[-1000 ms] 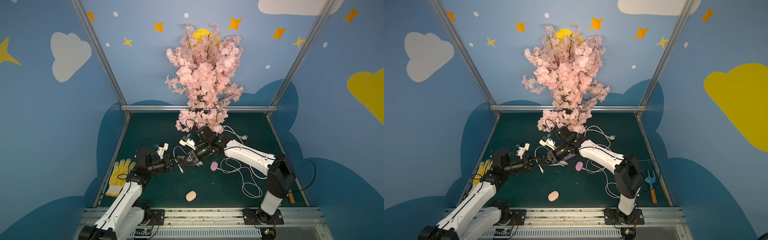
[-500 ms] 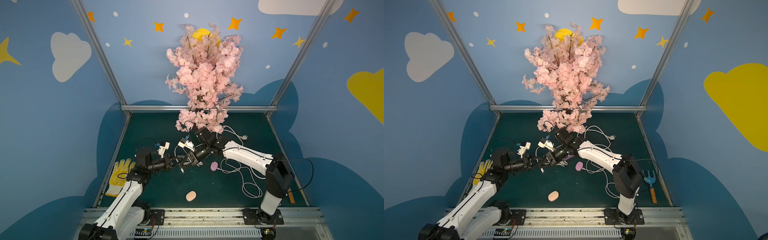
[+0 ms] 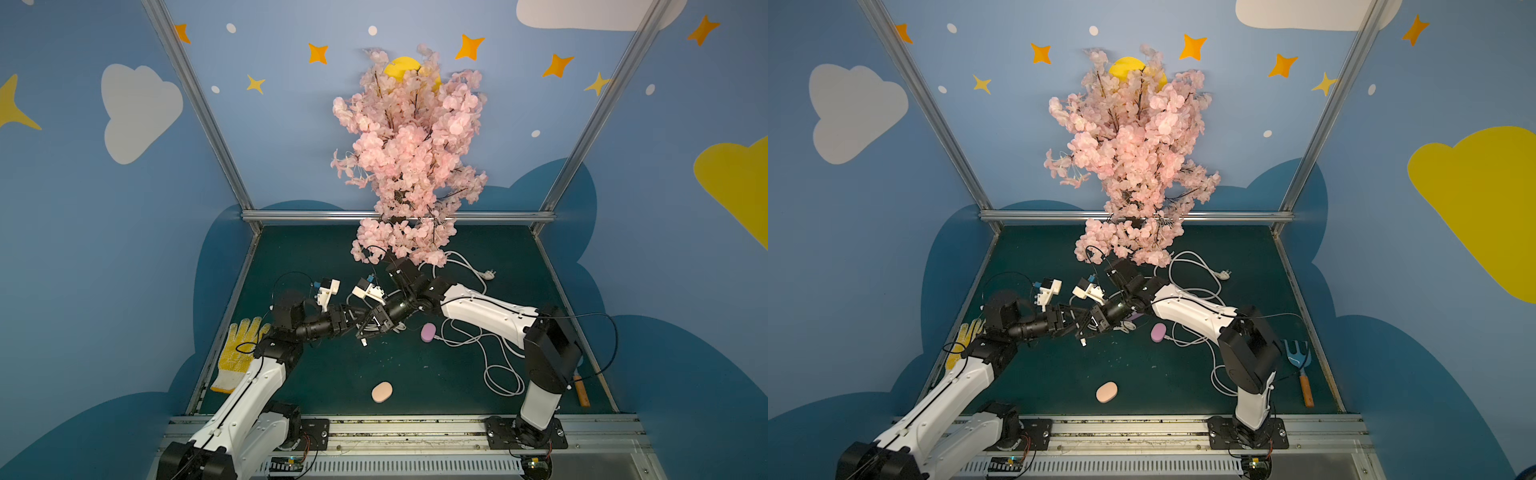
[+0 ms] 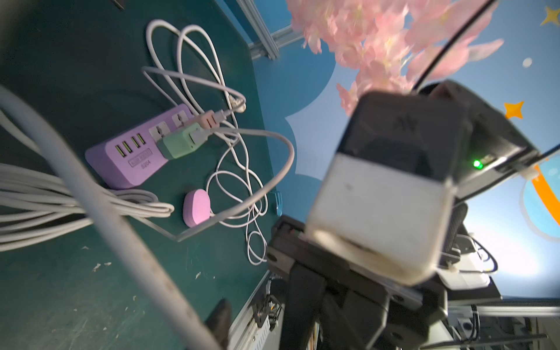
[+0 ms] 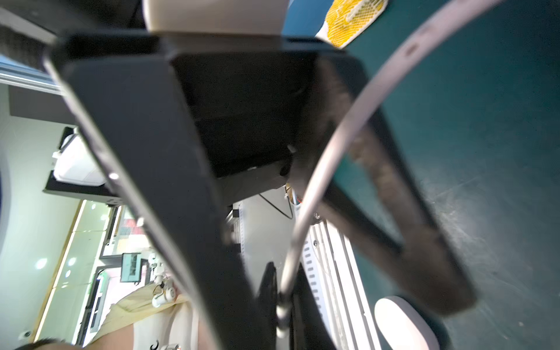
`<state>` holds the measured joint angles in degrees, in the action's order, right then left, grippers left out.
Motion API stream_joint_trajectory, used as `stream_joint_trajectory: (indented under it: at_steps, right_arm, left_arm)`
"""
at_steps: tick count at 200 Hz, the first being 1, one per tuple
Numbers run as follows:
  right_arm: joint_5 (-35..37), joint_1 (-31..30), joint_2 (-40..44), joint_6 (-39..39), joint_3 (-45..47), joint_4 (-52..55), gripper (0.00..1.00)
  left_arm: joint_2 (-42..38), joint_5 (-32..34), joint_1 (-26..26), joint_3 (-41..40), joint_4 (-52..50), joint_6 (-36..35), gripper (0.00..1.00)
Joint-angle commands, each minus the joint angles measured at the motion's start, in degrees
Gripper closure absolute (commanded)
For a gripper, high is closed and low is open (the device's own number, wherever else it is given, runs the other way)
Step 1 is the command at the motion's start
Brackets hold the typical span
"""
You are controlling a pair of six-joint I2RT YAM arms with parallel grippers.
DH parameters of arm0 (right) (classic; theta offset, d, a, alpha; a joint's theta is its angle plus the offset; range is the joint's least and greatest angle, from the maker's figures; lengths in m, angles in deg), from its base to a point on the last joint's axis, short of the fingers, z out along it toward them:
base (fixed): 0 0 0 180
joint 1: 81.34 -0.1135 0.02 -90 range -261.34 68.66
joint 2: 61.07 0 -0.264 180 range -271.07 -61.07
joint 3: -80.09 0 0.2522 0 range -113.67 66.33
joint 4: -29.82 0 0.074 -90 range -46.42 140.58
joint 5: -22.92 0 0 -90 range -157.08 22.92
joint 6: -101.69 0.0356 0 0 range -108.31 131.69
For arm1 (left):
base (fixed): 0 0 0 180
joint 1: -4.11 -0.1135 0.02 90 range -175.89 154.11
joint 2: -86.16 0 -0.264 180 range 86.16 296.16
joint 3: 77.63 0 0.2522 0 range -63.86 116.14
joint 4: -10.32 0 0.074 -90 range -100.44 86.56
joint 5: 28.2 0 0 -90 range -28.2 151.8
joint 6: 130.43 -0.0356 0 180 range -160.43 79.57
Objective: Charge the bluetooth headset
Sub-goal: Pick up the charging cable from the center of the board.
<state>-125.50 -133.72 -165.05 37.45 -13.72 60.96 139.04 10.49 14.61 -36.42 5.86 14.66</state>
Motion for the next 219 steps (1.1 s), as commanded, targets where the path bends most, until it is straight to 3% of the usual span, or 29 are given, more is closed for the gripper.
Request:
stream_joint_trajectory:
  at_steps: [1, 45, 90, 112, 147, 171, 184, 219]
  right_arm:
    - [0.8, -0.2, -0.9, 3.0, 0.9, -7.1, 1.0]
    - [5.9, 0.2, 0.6, 6.4, -0.9, -11.0, 1.0]
    - [13.0, 1.0, 1.6, 12.8, -1.5, -16.8, 1.0]
    - [14.2, 1.0, 2.0, 15.5, -1.2, -20.4, 1.0]
    - [15.3, 0.4, 2.8, 18.4, -0.7, -24.2, 1.0]
    - [15.2, -0.1, 3.0, 20.5, -0.1, -26.4, 1.0]
    - [15.2, -0.3, 3.2, 21.4, 0.2, -27.3, 1.0]
    - [15.6, -0.7, 4.4, 22.4, 0.8, -28.2, 1.0]
  left_arm:
    - [-2.1, -3.2, 0.9, 1.4, -1.4, -1.5, 0.0]
    - [-13.5, 1.9, 0.9, -0.6, -6.8, -1.6, 0.01]
    - [-21.4, 4.7, 0.8, -3.0, -6.6, 2.0, 0.16]
    - [-23.5, 5.2, 0.8, -4.6, -6.8, 3.5, 0.18]
    - [-25.1, 6.0, 0.8, -7.0, -3.8, 6.2, 0.22]
    - [-24.2, 7.0, 0.8, -6.0, -1.6, 6.8, 0.45]
    - [-23.2, 7.5, 0.9, -5.2, -1.3, 6.8, 0.51]
    - [-20.9, 8.6, 0.8, -4.4, 1.4, 8.0, 0.46]
